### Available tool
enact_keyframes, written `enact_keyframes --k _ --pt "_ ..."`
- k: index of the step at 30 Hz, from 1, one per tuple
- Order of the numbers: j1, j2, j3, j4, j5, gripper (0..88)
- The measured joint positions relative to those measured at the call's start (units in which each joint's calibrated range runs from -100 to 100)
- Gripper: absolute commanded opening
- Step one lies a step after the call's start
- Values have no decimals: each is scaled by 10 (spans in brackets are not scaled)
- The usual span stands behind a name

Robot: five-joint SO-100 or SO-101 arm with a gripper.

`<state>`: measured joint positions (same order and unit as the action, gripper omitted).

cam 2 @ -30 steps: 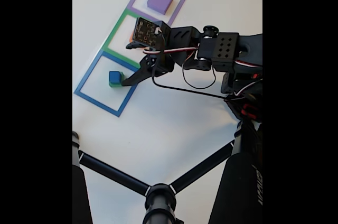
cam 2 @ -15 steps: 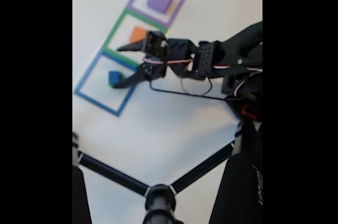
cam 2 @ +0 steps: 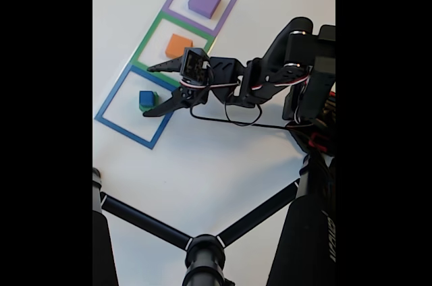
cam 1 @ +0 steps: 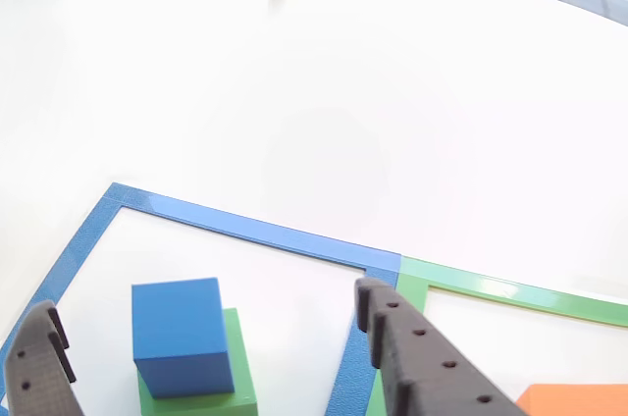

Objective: Tower of hanoi

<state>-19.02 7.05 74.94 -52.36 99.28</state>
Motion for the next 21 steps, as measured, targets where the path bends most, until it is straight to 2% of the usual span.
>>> enact_keyframes --k 21 --pt "-48 51 -30 -17 7 327"
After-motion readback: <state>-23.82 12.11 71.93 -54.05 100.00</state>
